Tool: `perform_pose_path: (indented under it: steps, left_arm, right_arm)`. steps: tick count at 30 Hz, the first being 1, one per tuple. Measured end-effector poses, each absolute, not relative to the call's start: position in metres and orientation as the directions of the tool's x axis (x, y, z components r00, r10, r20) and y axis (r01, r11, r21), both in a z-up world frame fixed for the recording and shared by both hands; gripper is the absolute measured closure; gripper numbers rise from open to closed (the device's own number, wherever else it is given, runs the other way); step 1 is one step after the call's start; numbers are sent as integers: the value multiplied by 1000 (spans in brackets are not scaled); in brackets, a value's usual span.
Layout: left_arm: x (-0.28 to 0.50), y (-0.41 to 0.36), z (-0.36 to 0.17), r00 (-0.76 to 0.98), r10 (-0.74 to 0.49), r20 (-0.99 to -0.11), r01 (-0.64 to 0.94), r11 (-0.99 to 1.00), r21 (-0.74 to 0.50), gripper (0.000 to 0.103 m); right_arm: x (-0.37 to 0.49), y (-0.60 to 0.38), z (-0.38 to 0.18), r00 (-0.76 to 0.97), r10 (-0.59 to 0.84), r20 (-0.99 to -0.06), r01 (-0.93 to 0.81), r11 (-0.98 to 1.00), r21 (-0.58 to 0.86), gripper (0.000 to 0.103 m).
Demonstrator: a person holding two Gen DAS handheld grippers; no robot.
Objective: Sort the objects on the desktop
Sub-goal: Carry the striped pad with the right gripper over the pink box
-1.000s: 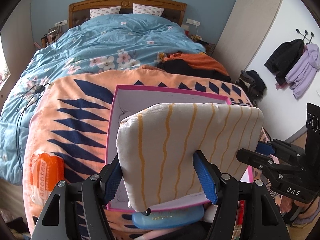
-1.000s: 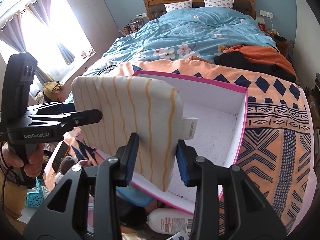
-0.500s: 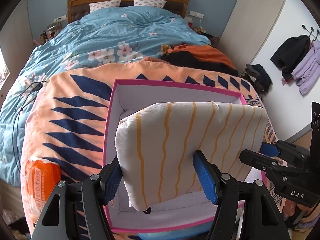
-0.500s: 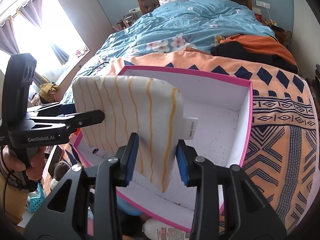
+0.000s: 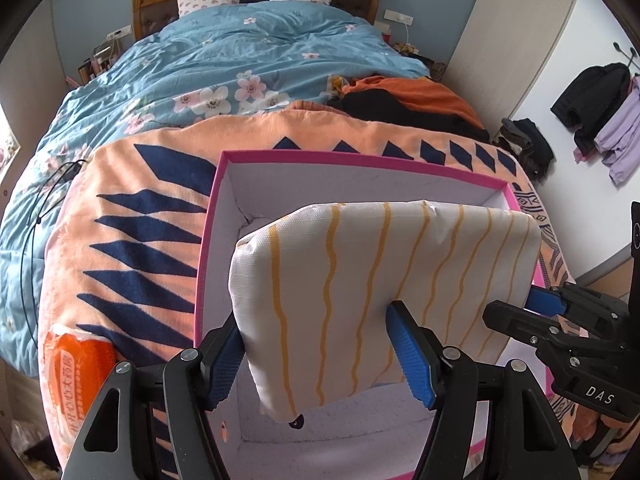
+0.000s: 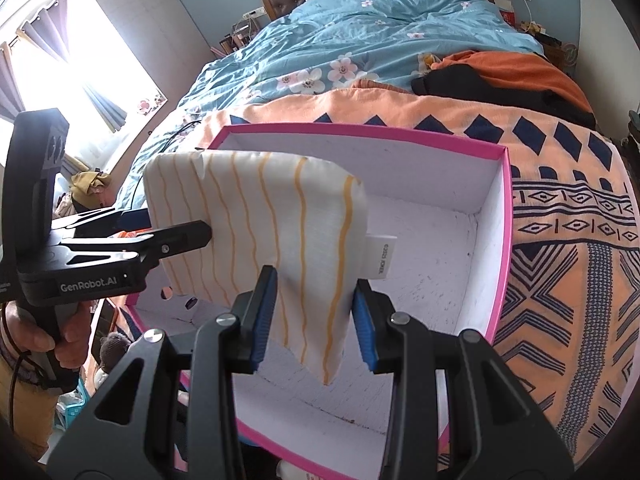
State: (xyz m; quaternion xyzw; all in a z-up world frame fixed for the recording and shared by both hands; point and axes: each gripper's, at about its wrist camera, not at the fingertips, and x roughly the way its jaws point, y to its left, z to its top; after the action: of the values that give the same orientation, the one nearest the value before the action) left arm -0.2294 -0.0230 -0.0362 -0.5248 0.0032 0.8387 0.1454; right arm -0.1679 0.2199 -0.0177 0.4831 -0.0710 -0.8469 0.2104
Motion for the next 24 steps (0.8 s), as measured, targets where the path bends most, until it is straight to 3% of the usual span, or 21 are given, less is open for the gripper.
perform_pose_path:
  steps: [24]
  left_arm:
    - [-250,-15,-63,-376,188,-907,-228,-968,-107,34]
  right_arm:
    - [-194,217,-46,-396,-382,-835,234,-921,311,63]
